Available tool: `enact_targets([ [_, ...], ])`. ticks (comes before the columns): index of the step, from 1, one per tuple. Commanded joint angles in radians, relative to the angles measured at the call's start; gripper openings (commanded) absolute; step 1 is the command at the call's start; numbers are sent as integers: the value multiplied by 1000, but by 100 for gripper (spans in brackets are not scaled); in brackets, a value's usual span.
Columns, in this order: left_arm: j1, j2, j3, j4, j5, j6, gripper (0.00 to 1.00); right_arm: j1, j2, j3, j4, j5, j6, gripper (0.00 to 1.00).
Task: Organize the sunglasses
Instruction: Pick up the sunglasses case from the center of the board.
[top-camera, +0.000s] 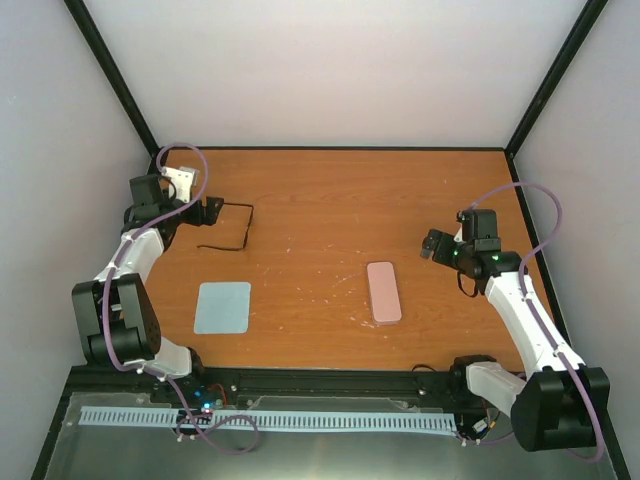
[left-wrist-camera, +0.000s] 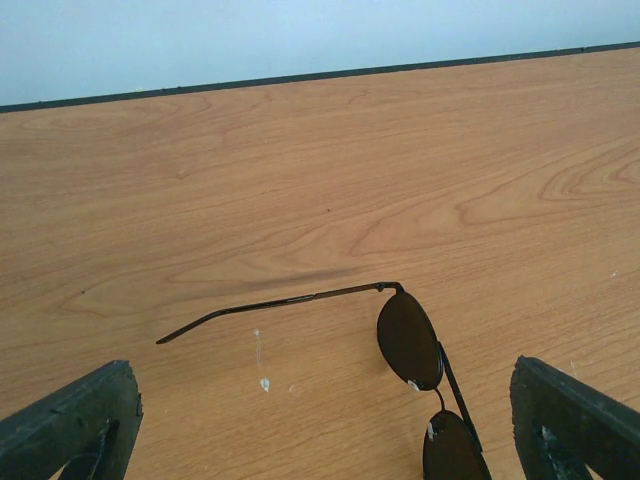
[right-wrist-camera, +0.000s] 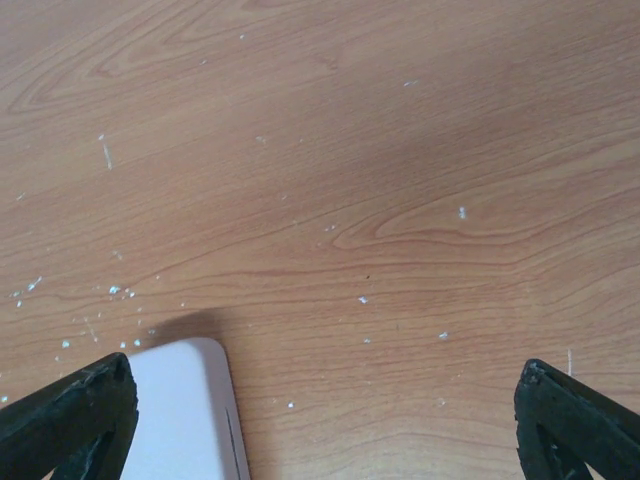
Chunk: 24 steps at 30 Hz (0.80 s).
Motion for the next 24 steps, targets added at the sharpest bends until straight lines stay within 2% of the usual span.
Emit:
enact_targets([
  [1, 5, 22, 5, 29, 10, 25, 100, 5, 11, 2, -26, -92, -47, 100],
  [5, 5, 48, 13, 33, 18, 22, 100, 6, 46, -23, -6, -248, -91, 100],
  [6, 6, 55, 15, 34, 18, 20, 100, 9, 54, -23, -13, -253, -100, 97],
  [8, 6, 67, 21, 37, 12, 18, 100, 34, 81, 0, -63, -226, -130, 86],
  [14, 7, 92, 34, 47, 14, 27, 99, 207, 176, 64, -185, -110, -139, 83],
  [17, 6, 107, 40, 52, 19, 28, 100, 306, 255, 89, -210, -61, -117, 86],
  [22, 6, 119, 44, 50, 19, 37, 100, 385, 350, 135, -229, -14, -93, 92],
  [24, 5, 119, 43, 53, 13, 39, 100, 409, 384, 152, -233, -11, -94, 99],
])
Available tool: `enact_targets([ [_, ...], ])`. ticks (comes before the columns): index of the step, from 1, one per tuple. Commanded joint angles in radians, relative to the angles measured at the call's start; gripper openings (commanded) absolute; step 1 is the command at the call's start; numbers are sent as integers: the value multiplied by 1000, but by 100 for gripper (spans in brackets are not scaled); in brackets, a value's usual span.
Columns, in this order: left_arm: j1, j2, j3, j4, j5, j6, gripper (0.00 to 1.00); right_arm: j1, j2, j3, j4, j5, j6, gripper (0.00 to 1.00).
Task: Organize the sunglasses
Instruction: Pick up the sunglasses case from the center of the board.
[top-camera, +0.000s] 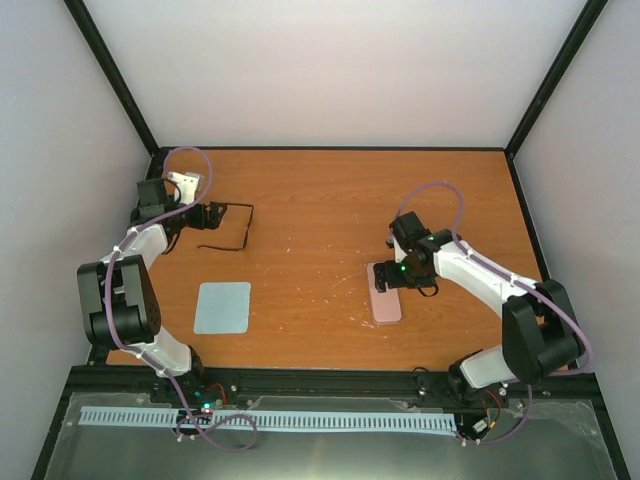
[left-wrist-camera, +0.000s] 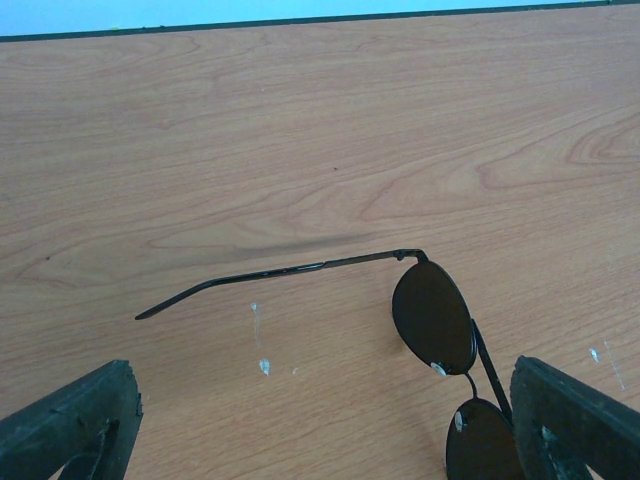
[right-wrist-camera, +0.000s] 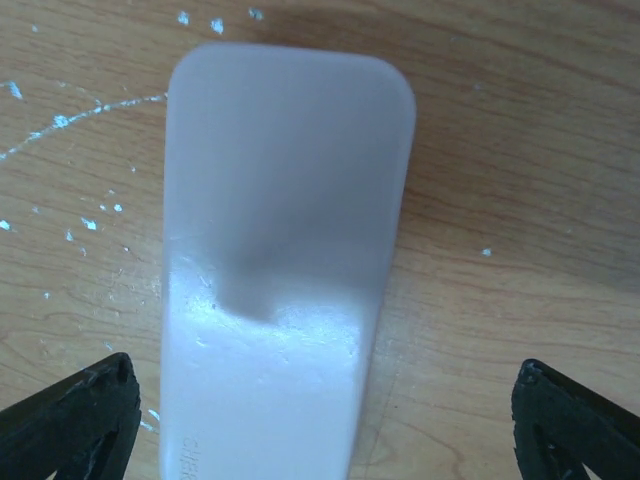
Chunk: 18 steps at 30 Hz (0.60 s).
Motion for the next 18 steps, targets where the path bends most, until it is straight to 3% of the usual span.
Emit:
enact_targets([
  [1, 5, 7, 37, 25, 5, 25, 100, 55, 57, 56, -41, 51, 14, 99],
  [7, 6, 6, 29, 30, 1, 28, 99, 133, 145, 103, -52, 80, 32, 98],
  [18, 5, 6, 16, 35, 1, 28, 100, 141, 188, 128, -79, 139, 37, 97],
])
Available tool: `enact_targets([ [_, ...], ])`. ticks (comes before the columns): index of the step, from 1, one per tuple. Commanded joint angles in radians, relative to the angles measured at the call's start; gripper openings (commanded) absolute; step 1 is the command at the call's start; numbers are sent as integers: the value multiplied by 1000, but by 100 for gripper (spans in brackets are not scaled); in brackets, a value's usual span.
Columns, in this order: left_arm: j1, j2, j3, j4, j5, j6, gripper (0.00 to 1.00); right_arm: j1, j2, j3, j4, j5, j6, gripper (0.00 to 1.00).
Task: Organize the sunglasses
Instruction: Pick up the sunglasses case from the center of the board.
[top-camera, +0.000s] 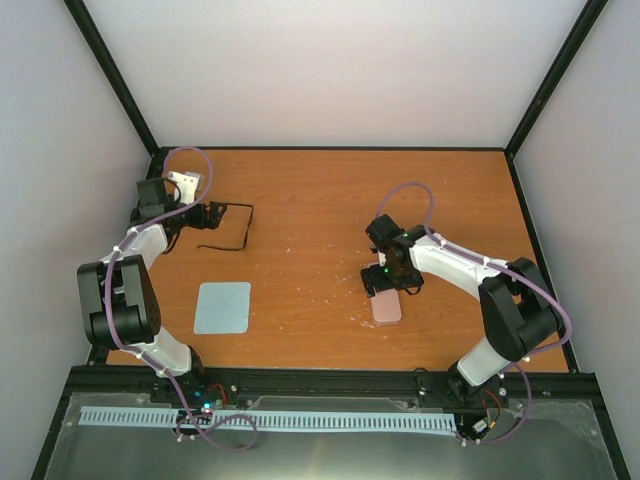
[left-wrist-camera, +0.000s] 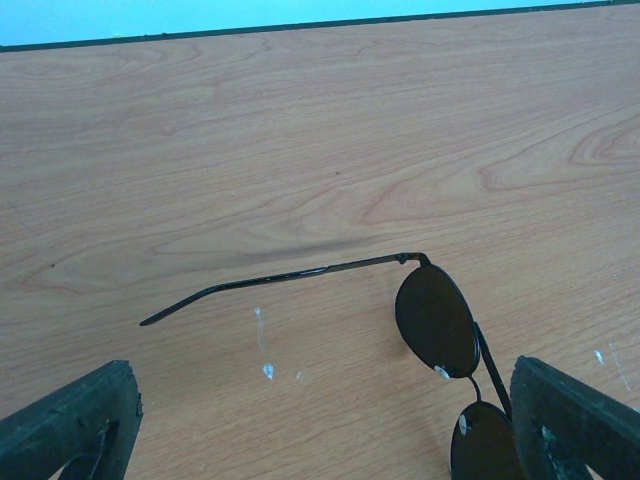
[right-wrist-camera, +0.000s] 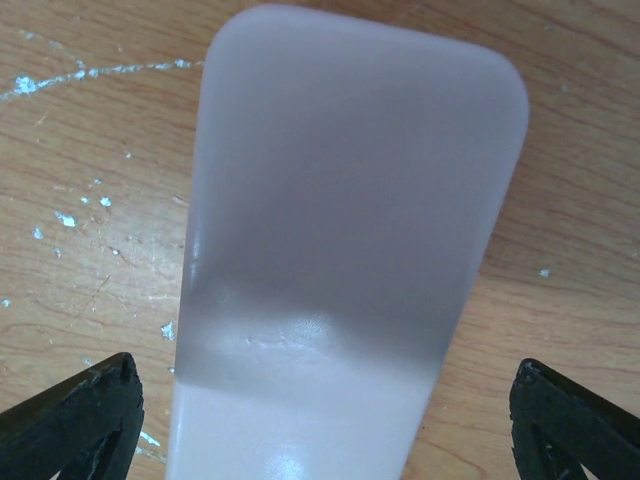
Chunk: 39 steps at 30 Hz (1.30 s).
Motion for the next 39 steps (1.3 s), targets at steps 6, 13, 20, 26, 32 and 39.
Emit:
enact_targets([
  [6, 5, 6, 11, 30, 12, 7, 100, 10, 33, 30, -12, 25, 10, 97],
  [13, 6, 8, 9, 28, 19, 6, 100, 16, 54, 24, -1, 23, 14, 97],
  [20, 6, 11, 3, 27, 19, 6, 100, 21, 72, 23, 4, 26, 17, 90],
  [26, 5, 13, 3, 27, 20, 4, 99, 20, 74, 25, 4, 30, 16, 75],
  [32, 5, 15, 8, 24, 43, -7, 99, 22, 62, 25, 2, 29, 18, 64],
  [39, 5, 20, 19, 4, 130, -29, 99, 22, -17, 63, -3, -7, 23, 57],
])
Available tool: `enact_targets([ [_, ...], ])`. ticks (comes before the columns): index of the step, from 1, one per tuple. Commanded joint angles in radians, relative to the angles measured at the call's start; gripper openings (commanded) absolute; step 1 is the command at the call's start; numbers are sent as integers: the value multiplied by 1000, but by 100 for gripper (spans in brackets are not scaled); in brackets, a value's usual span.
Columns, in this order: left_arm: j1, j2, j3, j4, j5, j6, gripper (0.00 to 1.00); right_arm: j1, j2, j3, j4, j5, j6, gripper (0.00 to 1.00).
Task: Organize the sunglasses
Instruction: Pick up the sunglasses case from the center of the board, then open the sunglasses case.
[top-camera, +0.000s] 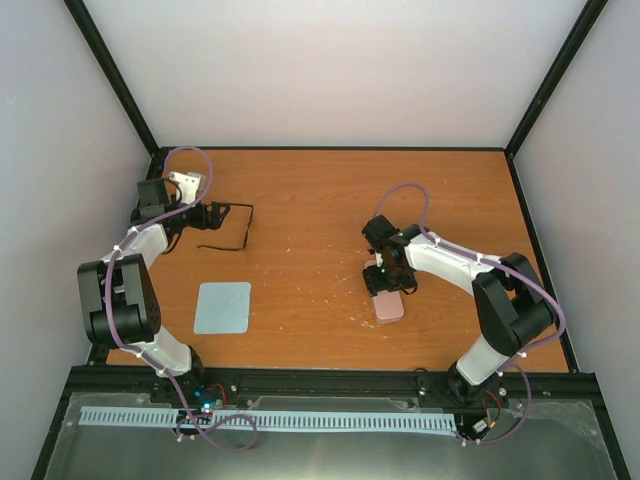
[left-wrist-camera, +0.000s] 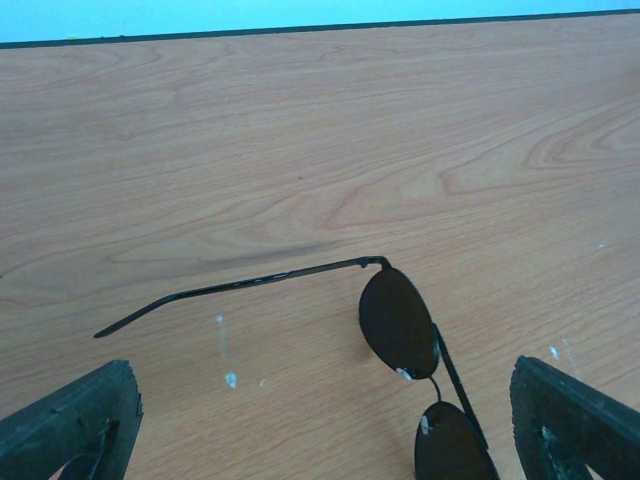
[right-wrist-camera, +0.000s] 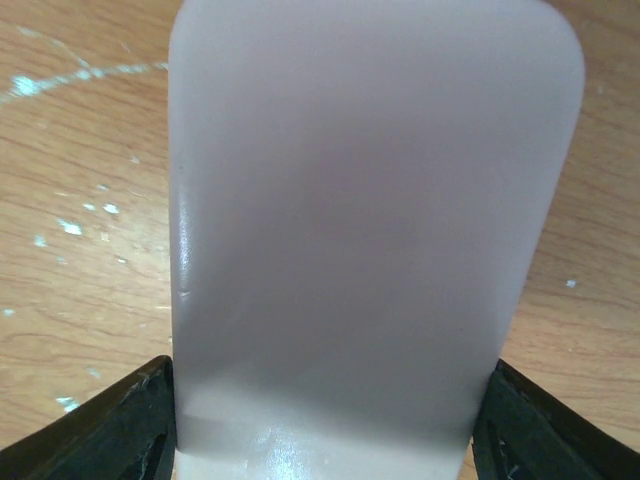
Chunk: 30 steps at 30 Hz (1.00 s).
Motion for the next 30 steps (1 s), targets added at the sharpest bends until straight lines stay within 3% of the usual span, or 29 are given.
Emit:
enact_targets([
  [1, 4, 14, 22, -3, 88, -19, 100, 9, -80, 54, -1, -24, 11, 55],
  [15, -183, -21, 6, -3, 232, -36, 100, 0, -204, 77, 107, -98, 67, 49],
  [30, -442, 16, 46, -42, 180, -13, 100, -88, -304, -17, 366, -477, 111, 42],
])
